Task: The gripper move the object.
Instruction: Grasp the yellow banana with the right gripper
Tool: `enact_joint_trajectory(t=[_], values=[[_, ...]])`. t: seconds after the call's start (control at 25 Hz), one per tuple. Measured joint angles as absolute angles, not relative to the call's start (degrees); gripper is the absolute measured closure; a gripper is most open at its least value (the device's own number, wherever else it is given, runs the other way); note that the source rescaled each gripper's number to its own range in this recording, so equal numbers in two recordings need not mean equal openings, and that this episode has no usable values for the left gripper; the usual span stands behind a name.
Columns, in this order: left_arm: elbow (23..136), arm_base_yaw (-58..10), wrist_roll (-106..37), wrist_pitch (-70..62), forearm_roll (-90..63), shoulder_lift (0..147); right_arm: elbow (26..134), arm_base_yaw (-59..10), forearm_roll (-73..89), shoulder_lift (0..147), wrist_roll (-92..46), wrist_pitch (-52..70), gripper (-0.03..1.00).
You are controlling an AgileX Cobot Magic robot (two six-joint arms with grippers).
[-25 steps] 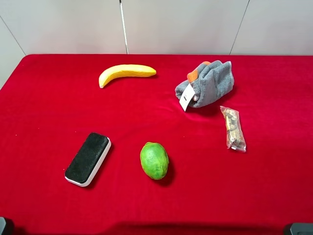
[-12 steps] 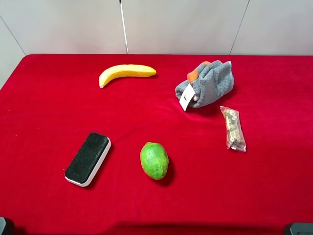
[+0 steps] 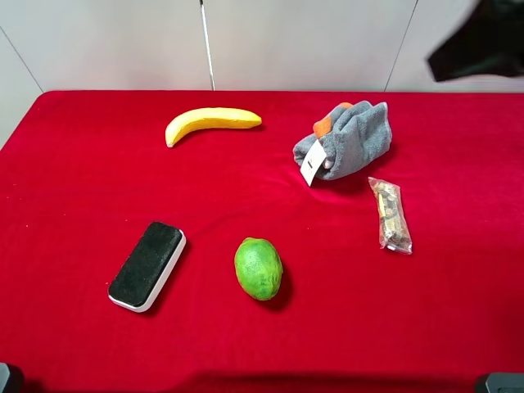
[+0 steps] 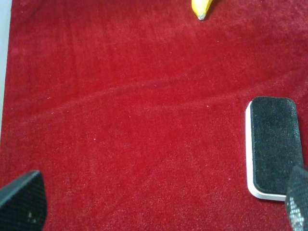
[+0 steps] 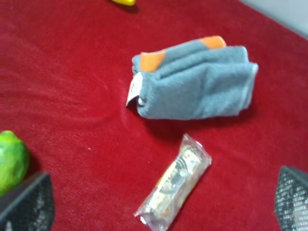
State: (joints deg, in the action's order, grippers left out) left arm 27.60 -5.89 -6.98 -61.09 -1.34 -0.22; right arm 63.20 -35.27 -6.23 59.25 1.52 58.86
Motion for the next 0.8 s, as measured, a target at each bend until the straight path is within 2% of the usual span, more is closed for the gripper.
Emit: enact_joint_trajectory(t=[0.8], values=[[27.6, -5.89, -6.98, -61.09, -1.34, -0.22, 93.34, -35.76, -4.95, 95.33, -15.28, 61.34, -0.03]])
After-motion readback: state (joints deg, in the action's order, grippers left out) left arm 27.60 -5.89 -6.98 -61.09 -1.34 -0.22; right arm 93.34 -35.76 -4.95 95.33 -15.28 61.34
